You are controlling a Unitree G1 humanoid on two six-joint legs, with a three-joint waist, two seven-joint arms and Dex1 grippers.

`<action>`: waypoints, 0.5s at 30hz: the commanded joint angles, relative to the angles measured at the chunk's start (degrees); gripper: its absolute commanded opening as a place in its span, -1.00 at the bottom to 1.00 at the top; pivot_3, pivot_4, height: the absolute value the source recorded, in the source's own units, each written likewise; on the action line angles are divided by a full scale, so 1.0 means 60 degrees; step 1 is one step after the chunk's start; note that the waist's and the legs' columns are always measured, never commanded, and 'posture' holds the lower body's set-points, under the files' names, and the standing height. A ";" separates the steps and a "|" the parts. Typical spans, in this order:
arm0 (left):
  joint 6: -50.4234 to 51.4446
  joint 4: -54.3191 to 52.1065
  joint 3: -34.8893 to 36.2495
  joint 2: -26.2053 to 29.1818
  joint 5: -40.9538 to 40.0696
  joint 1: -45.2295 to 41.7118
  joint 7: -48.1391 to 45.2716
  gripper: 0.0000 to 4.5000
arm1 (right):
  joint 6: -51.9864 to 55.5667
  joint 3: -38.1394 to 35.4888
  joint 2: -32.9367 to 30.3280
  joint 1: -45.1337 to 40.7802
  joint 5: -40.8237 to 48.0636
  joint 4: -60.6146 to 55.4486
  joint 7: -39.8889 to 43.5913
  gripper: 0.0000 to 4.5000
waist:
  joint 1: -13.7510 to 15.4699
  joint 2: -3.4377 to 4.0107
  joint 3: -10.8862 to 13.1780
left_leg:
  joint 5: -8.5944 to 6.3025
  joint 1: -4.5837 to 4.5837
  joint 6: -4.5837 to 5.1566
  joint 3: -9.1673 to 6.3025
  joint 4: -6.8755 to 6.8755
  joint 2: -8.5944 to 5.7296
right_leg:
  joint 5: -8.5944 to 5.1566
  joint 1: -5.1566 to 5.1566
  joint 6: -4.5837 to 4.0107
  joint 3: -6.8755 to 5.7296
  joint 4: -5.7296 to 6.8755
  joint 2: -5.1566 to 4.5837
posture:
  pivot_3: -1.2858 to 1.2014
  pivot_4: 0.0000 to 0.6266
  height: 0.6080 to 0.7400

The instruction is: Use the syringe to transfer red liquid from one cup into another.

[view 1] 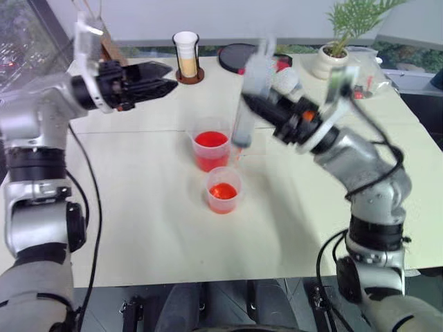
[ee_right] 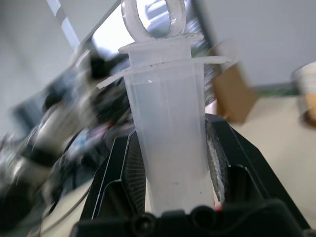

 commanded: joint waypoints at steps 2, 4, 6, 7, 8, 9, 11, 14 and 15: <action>0.0693 -0.2945 -0.0303 0.0369 -0.0411 0.1635 0.0249 0.29 | 0.2325 -0.1483 -0.1846 -0.1787 0.1062 0.2124 -0.1456 -0.39 | 0.0060 0.0000 0.0000 | 0.0000 0.0000 -0.0001 -0.0014 0.0000 -0.0006 | 0.0000 0.0007 -0.0001 0.0021 -0.0002 -0.0001 | 0.03 -0.52 1.00; 0.0646 -0.4052 -0.0593 0.0507 -0.0295 0.2397 0.0406 0.29 | 0.3916 -0.1569 -0.2829 -0.2520 0.1168 0.3678 -0.1730 -0.39 | 0.0097 0.0000 0.0000 | -0.0005 0.0000 0.0006 -0.0020 -0.0008 -0.0013 | 0.0000 0.0013 -0.0008 0.0041 -0.0016 -0.0003 | 0.03 -0.52 1.00; 0.0502 -0.4688 -0.0788 0.0406 -0.0198 0.2804 0.0749 0.29 | 0.5621 -0.1676 -0.3364 -0.3342 0.0876 0.5668 -0.2393 -0.39 | 0.0079 -0.0001 0.0000 | -0.0009 -0.0001 0.0010 -0.0018 -0.0013 -0.0015 | 0.0000 0.0015 -0.0010 0.0049 -0.0031 -0.0003 | 0.03 -0.52 1.00; 0.0418 -0.4886 -0.0875 0.0317 -0.0152 0.2928 0.0930 0.29 | 0.6238 -0.1387 -0.3635 -0.3543 0.0520 0.6221 -0.2412 -0.39 | 0.0068 -0.0001 0.0000 | -0.0009 -0.0004 0.0010 -0.0011 -0.0018 -0.0015 | -0.0001 0.0014 -0.0011 0.0053 -0.0041 -0.0004 | 0.03 -0.52 1.00; 0.0345 -0.5047 -0.0975 0.0229 -0.0105 0.3021 0.1098 0.29 | 0.6695 -0.1001 -0.3886 -0.3629 0.0189 0.6504 -0.2274 -0.39 | 0.0042 0.0000 0.0000 | -0.0008 -0.0005 0.0008 -0.0009 -0.0020 -0.0012 | -0.0001 0.0014 -0.0011 0.0053 -0.0046 -0.0004 | 0.03 -0.52 1.00; 0.0238 -0.5196 -0.1087 0.0128 -0.0037 0.3128 0.1248 0.29 | 0.7156 -0.0614 -0.4049 -0.3684 -0.0096 0.6684 -0.2141 -0.39 | 0.0017 0.0000 0.0000 | -0.0007 -0.0005 0.0007 -0.0007 -0.0020 -0.0010 | -0.0002 0.0013 -0.0013 0.0053 -0.0058 -0.0004 | 0.03 -0.52 1.00; 0.0025 -0.5446 -0.1326 -0.0054 0.0120 0.3322 0.1489 0.29 | 0.7756 0.0001 -0.4198 -0.3815 -0.0659 0.7019 -0.2054 -0.39 | -0.0014 0.0008 0.0000 | -0.0007 -0.0005 0.0008 0.0003 -0.0028 -0.0003 | -0.0002 0.0011 -0.0013 0.0053 -0.0088 -0.0001 | 0.03 -0.52 1.00; -0.0281 -0.5707 -0.1675 -0.0192 0.0346 0.3674 0.1681 0.29 | 0.7993 0.0602 -0.4109 -0.4155 -0.1637 0.7920 -0.2387 -0.39 | -0.0065 0.0015 -0.0001 | -0.0007 -0.0005 0.0010 0.0026 -0.0032 0.0000 | -0.0001 0.0008 -0.0010 0.0054 -0.0086 0.0000 | 0.03 -0.52 1.00; -0.0379 -0.5751 -0.1749 -0.0188 0.0410 0.3764 0.1716 0.29 | 0.8001 0.0735 -0.4050 -0.4245 -0.1875 0.8210 -0.2434 -0.39 | -0.0070 0.0015 -0.0001 | -0.0007 -0.0005 0.0010 0.0033 -0.0032 0.0000 | -0.0001 0.0006 -0.0009 0.0055 -0.0065 0.0000 | 0.03 -0.52 1.00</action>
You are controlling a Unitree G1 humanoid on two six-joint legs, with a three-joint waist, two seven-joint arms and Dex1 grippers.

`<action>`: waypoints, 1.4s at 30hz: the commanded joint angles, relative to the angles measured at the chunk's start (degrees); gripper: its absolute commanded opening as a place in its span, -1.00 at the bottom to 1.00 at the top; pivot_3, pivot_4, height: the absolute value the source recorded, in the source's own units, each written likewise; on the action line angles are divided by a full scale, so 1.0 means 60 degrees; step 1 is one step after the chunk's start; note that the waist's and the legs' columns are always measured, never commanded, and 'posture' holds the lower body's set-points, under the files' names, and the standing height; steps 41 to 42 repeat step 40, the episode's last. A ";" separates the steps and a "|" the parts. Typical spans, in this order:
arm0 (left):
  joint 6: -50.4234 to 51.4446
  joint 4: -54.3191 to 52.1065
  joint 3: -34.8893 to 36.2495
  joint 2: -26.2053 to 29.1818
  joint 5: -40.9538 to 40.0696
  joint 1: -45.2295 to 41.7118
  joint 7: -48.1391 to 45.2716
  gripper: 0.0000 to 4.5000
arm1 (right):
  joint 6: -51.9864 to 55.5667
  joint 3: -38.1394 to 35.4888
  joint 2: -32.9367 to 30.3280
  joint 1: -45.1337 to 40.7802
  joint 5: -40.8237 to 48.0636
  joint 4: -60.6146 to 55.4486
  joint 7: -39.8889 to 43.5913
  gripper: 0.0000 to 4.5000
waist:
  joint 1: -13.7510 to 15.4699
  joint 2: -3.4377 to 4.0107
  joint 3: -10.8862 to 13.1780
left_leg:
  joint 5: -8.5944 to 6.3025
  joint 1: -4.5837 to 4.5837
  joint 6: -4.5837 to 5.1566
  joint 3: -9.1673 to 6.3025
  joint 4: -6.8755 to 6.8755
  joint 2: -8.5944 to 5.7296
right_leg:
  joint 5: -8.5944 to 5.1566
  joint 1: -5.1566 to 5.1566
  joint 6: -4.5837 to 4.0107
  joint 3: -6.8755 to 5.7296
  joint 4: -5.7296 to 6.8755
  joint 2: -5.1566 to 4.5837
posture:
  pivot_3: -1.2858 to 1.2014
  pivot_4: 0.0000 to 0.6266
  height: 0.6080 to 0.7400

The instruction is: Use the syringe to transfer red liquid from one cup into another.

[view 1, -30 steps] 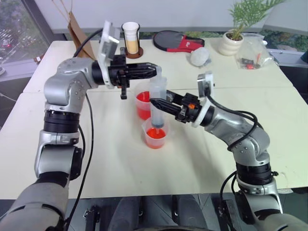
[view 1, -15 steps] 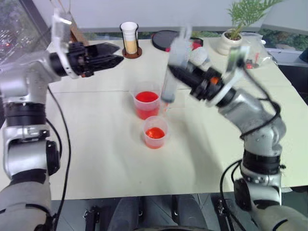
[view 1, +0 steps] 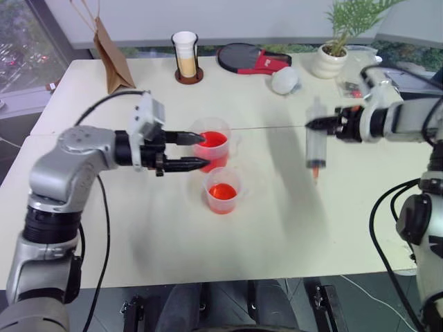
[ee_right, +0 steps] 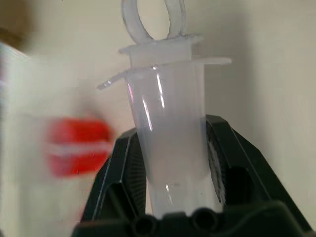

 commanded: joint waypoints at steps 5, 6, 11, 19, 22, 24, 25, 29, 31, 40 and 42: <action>-0.0649 -0.0397 -0.0217 -0.0131 0.0312 0.0423 0.0433 0.29 | -0.0034 0.0139 0.0669 -0.0543 -0.1690 0.1707 -0.0177 -0.39 | 0.0056 -0.0002 -0.0001 | -0.0002 -0.0001 0.0005 0.0003 0.0010 -0.0001 | 0.0000 -0.0005 0.0001 -0.0001 0.0017 0.0002 | 0.03 -0.52 1.00; -0.0676 -0.0406 -0.0235 -0.0148 0.0328 0.0456 0.0476 0.29 | -0.0129 -0.0012 0.0802 -0.0589 -0.1908 0.1944 -0.0236 -0.39 | 0.0058 -0.0002 -0.0001 | -0.0004 0.0000 0.0008 0.0004 0.0016 -0.0003 | 0.0001 0.0001 0.0001 -0.0001 0.0017 0.0002 | 0.03 -0.52 1.00; -0.0514 -0.0450 0.0101 -0.0240 0.0025 0.0562 0.0799 0.30 | -0.0450 -0.0781 0.1315 -0.0660 -0.2717 0.2635 -0.0654 -0.18 | 0.0085 0.0000 0.0000 | -0.0004 -0.0004 0.0009 -0.0006 0.0019 -0.0008 | 0.0001 0.0002 0.0002 -0.0001 0.0020 0.0001 | 0.03 -0.52 1.00; -0.0240 -0.0013 0.0780 0.0016 -0.0378 0.0567 0.1130 0.31 | -0.0033 -0.1044 0.1323 -0.0584 -0.3021 0.1526 -0.0337 0.98 | 0.0097 -0.0004 -0.0002 | -0.0004 0.0002 0.0009 -0.0015 0.0025 -0.0010 | 0.0001 0.0016 0.0002 -0.0002 0.0021 0.0008 | 0.03 -0.52 1.00; -0.0187 0.0183 0.1232 0.0375 -0.0357 0.0816 0.1294 0.31 | 0.0101 -0.0510 0.0481 -0.0399 -0.2274 0.0415 0.0681 0.98 | 0.0077 -0.0001 -0.0001 | -0.0005 0.0002 0.0010 -0.0017 0.0024 -0.0012 | 0.0000 0.0011 0.0003 -0.0001 0.0021 0.0008 | 0.03 -0.52 1.00; 0.0056 0.0293 0.1785 0.0692 -0.0562 0.1151 0.1397 0.31 | 0.0101 0.0003 -0.0587 0.0136 -0.1545 -0.1191 0.2135 0.98 | 0.0080 0.0007 0.0004 | -0.0008 0.0001 0.0016 -0.0019 0.0017 -0.0011 | 0.0000 0.0005 0.0003 -0.0001 0.0021 0.0009 | 0.03 -0.52 1.00; 0.0191 0.0361 0.2091 0.0825 -0.0681 0.1344 0.1468 0.31 | -0.0106 0.0007 -0.1113 0.0469 -0.1272 -0.1773 0.2866 0.98 | 0.0088 0.0009 0.0006 | -0.0013 0.0000 0.0025 -0.0021 0.0011 -0.0011 | 0.0000 0.0001 0.0004 -0.0001 0.0021 0.0009 | 0.03 -0.52 1.00; 0.0662 0.0370 0.2780 0.1230 -0.0958 0.2487 0.1555 0.31 | -0.3481 -0.0548 -0.2961 0.3400 -0.0946 -0.3584 0.6861 0.98 | 0.0064 -0.0008 -0.0003 | -0.0046 -0.0005 0.0076 -0.0025 0.0000 -0.0010 | -0.0002 0.0003 0.0007 -0.0008 0.0000 0.0011 | 0.03 -0.52 1.00; 0.0488 0.0431 0.2747 0.1388 -0.0715 0.3267 0.1427 0.31 | -0.5386 -0.0952 -0.3363 0.5061 -0.1316 -0.3821 0.8244 0.98 | 0.0049 -0.0006 -0.0002 | -0.0061 0.0011 0.0101 -0.0017 0.0003 -0.0007 | -0.0002 0.0055 0.0010 -0.0008 -0.0089 0.0015 | 0.03 -0.52 1.00; -0.0352 0.0716 0.2868 0.0994 -0.0218 0.4614 0.1953 0.31 | -0.8102 -0.1534 -0.2298 0.7775 -0.2291 -0.4072 0.7819 0.98 | 0.0096 0.0003 0.0002 | -0.0054 0.0136 0.0078 -0.0004 0.0013 0.0017 | -0.0003 0.0172 0.0007 0.0006 -0.0115 0.0010 | 0.03 -0.52 1.00; -0.0352 0.0716 0.2868 0.0994 -0.0218 0.4614 0.1953 0.31 | -0.8102 -0.1534 -0.2298 0.7775 -0.2291 -0.4072 0.7819 0.98 | 0.0096 0.0003 0.0002 | -0.0054 0.0136 0.0078 -0.0004 0.0013 0.0017 | -0.0003 0.0172 0.0007 0.0006 -0.0115 0.0010 | 0.03 -0.52 1.00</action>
